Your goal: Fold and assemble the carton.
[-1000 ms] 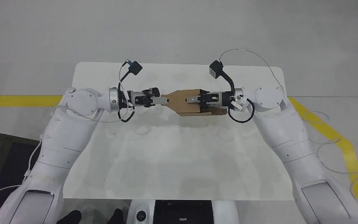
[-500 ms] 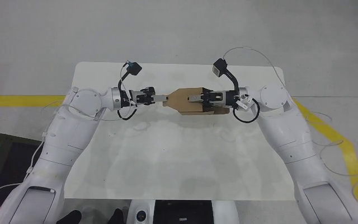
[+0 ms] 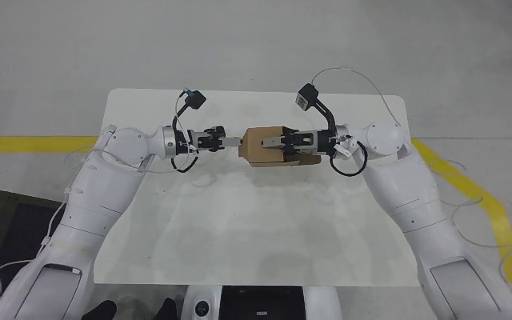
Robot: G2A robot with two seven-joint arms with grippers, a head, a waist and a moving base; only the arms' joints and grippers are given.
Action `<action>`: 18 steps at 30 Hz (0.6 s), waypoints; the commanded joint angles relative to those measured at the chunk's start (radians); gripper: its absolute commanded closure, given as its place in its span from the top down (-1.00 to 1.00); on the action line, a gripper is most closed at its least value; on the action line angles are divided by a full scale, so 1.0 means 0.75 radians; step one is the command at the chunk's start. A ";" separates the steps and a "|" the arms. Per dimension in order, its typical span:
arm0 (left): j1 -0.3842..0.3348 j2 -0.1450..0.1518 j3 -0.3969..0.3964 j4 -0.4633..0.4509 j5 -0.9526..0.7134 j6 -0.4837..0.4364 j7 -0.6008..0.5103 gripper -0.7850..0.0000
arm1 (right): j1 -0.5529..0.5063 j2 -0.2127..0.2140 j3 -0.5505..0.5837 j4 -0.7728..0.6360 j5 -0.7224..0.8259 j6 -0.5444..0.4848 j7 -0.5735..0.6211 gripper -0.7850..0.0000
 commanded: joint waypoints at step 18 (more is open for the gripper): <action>0.011 -0.007 0.026 0.006 -0.069 -0.046 -0.038 1.00 | 0.023 -0.029 -0.034 0.061 0.145 -0.068 0.039 -1.00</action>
